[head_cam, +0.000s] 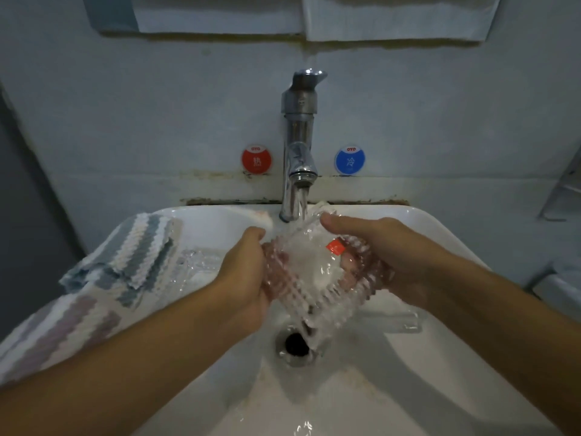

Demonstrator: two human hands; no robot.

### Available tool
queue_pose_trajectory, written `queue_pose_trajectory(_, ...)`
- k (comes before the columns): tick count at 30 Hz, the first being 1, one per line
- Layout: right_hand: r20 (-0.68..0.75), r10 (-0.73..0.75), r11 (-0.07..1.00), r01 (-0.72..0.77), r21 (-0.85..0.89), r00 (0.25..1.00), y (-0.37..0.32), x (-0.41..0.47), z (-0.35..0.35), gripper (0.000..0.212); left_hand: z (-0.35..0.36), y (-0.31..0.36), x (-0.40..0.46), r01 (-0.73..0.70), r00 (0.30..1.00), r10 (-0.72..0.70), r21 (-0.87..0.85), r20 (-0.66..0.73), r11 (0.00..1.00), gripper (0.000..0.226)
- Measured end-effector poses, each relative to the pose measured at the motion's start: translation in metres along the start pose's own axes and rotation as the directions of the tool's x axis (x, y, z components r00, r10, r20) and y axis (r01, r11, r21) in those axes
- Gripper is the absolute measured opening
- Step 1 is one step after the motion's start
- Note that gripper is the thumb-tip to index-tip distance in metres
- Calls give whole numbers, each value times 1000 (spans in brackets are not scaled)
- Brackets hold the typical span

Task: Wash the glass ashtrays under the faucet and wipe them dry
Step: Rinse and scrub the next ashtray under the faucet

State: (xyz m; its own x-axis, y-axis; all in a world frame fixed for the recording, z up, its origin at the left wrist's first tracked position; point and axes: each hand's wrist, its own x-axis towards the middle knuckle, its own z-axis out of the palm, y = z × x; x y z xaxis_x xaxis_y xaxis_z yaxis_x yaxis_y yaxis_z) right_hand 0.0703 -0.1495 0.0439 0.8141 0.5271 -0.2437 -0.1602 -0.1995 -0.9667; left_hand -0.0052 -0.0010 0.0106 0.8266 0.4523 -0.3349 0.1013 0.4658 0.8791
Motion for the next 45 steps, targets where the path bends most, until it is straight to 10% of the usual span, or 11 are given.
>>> queue_pose_trajectory(7, -237, -12, 991, 44, 130, 971, 18, -2, 16, 40, 14, -20, -13, -87, 996, 83, 182, 31, 979, 50)
queue_pose_trajectory(13, -145, 37, 998, -29, 55, 989, 16, 2, 15, 66, 7, -4, -11, 74, 994, -79, 74, 80, 995, 68)
queue_pose_trajectory(19, -232, -14, 981, 59, 185, 973, 18, -3, 17, 38, 14, -17, -9, -154, 988, 150, 170, 31, 973, 49)
queue_pose_trajectory(36, -178, 20, 975, 20, 223, 984, 26, 5, 19, 51, 6, -18, 3, -110, 994, 104, 226, 39, 968, 53)
queue_pose_trajectory(45, -183, -91, 974, 49, -222, 979, 1, 13, -7, 55, 10, -9, -4, -132, 990, 100, 404, 100, 905, 67)
